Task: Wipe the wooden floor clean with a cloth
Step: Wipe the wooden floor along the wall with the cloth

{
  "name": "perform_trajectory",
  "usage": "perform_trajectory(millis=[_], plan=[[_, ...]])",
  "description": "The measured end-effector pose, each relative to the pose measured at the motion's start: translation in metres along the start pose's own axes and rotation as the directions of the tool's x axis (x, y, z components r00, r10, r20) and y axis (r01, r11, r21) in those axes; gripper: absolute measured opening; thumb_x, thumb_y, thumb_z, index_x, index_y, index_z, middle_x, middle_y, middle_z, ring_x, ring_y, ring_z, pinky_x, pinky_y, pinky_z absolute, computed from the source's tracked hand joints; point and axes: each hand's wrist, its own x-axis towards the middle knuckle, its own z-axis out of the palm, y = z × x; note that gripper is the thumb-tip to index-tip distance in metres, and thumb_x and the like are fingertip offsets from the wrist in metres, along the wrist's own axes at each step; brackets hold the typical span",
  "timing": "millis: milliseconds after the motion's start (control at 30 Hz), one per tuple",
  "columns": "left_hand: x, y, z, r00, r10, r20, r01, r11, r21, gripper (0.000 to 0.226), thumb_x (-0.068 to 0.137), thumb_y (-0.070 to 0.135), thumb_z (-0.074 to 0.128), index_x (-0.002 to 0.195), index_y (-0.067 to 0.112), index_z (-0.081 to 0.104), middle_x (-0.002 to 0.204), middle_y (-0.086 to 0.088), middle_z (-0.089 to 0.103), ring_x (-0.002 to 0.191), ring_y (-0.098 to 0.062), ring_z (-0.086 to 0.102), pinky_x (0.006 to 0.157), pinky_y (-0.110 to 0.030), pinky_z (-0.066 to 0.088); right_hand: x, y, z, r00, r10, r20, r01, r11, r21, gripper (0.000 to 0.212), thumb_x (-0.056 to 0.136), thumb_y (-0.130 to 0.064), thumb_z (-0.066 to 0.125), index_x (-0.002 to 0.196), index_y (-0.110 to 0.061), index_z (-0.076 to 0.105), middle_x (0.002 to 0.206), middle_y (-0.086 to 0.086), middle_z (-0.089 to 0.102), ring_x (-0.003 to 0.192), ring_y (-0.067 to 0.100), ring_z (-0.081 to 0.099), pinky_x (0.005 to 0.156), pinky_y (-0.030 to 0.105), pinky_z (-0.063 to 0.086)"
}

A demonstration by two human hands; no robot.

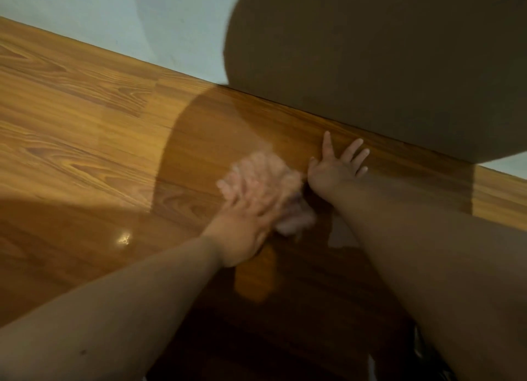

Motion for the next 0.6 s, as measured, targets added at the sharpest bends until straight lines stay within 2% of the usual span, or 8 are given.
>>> perform_trajectory(millis=[100, 200, 233, 300, 367, 400, 467, 600], plan=[[-0.025, -0.004, 0.006, 0.982, 0.154, 0.108, -0.164, 0.982, 0.088, 0.053, 0.101, 0.041, 0.027, 0.15, 0.043, 0.01, 0.161, 0.006, -0.004, 0.147, -0.027, -0.008, 0.118, -0.048, -0.001, -0.003, 0.012, -0.009, 0.999, -0.045, -0.004, 0.045, 0.999, 0.001, 0.055, 0.101, -0.046, 0.027, 0.151, -0.043, 0.005, 0.158, 0.01, -0.024, 0.146, 0.032, -0.018, 0.117, 0.047, -0.001], [-0.075, -0.05, 0.004, 0.954, -0.284, -0.099, 0.278, 0.958, -0.07, 0.053, 0.096, 0.035, 0.032, 0.148, 0.031, 0.022, 0.159, -0.011, 0.012, 0.147, -0.034, -0.001, 0.119, -0.044, 0.0, -0.014, 0.03, -0.013, 0.996, -0.092, 0.019, 0.092, 0.995, -0.045, 0.053, 0.102, -0.044, 0.027, 0.152, -0.04, 0.01, 0.161, 0.003, -0.016, 0.148, 0.026, -0.012, 0.118, 0.045, 0.003], [-0.097, -0.068, 0.003, 0.851, -0.502, -0.155, 0.489, 0.865, -0.115, 0.054, 0.095, 0.034, 0.03, 0.148, 0.027, 0.024, 0.158, -0.016, 0.016, 0.146, -0.037, -0.001, 0.118, -0.044, -0.003, -0.02, 0.035, -0.012, 0.993, -0.118, 0.028, 0.12, 0.99, -0.073, 0.054, 0.102, -0.043, 0.027, 0.153, -0.038, 0.01, 0.161, 0.003, -0.015, 0.148, 0.026, -0.011, 0.118, 0.046, 0.004], [-0.137, -0.098, 0.0, 0.47, -0.881, -0.057, 0.863, 0.472, -0.179, 0.054, 0.101, 0.032, 0.026, 0.152, 0.018, 0.018, 0.158, -0.018, 0.011, 0.146, -0.036, -0.007, 0.116, -0.046, -0.009, -0.034, 0.041, -0.004, 0.986, -0.16, 0.036, 0.163, 0.98, -0.112, 0.056, 0.102, -0.042, 0.027, 0.154, -0.034, 0.009, 0.161, 0.005, -0.014, 0.148, 0.028, -0.009, 0.118, 0.046, 0.005], [-0.159, -0.11, -0.005, 0.12, -0.973, 0.198, 0.957, 0.06, -0.283, 0.054, 0.103, 0.028, 0.028, 0.151, 0.004, 0.017, 0.157, -0.022, 0.012, 0.145, -0.038, 0.004, 0.116, -0.048, 0.002, -0.047, 0.041, 0.007, 0.984, -0.176, 0.038, 0.179, 0.975, -0.129, 0.058, 0.102, -0.042, 0.028, 0.154, -0.032, 0.007, 0.161, 0.005, -0.015, 0.148, 0.028, -0.01, 0.118, 0.046, 0.005], [-0.161, -0.105, -0.007, 0.054, -0.959, 0.28, 0.952, -0.036, -0.305, 0.054, 0.103, 0.028, 0.029, 0.148, -0.001, 0.023, 0.154, -0.027, 0.019, 0.142, -0.043, 0.015, 0.115, -0.052, 0.012, -0.054, 0.039, 0.013, 0.983, -0.177, 0.042, 0.181, 0.974, -0.133, 0.058, 0.102, -0.041, 0.029, 0.154, -0.032, 0.006, 0.161, 0.005, -0.016, 0.148, 0.028, -0.011, 0.119, 0.046, 0.004], [-0.153, -0.081, -0.006, 0.089, -0.959, 0.268, 0.963, 0.014, -0.269, 0.052, 0.103, 0.033, 0.03, 0.147, 0.005, 0.031, 0.153, -0.028, 0.02, 0.138, -0.048, 0.021, 0.112, -0.055, 0.02, -0.069, 0.031, 0.024, 0.981, -0.185, 0.065, 0.192, 0.972, -0.136, 0.059, 0.101, -0.041, 0.029, 0.154, -0.033, 0.005, 0.16, 0.004, -0.018, 0.148, 0.027, -0.012, 0.119, 0.048, 0.004], [-0.119, 0.014, 0.016, 0.738, -0.675, 0.004, 0.641, 0.698, -0.319, 0.049, 0.098, 0.041, 0.041, 0.145, 0.027, 0.038, 0.158, -0.01, 0.016, 0.141, -0.04, 0.022, 0.116, -0.046, 0.016, -0.09, 0.011, 0.037, 0.967, -0.227, 0.12, 0.242, 0.962, -0.13, 0.056, 0.101, -0.043, 0.027, 0.153, -0.035, 0.008, 0.161, 0.005, -0.016, 0.148, 0.028, -0.011, 0.119, 0.052, 0.005]])
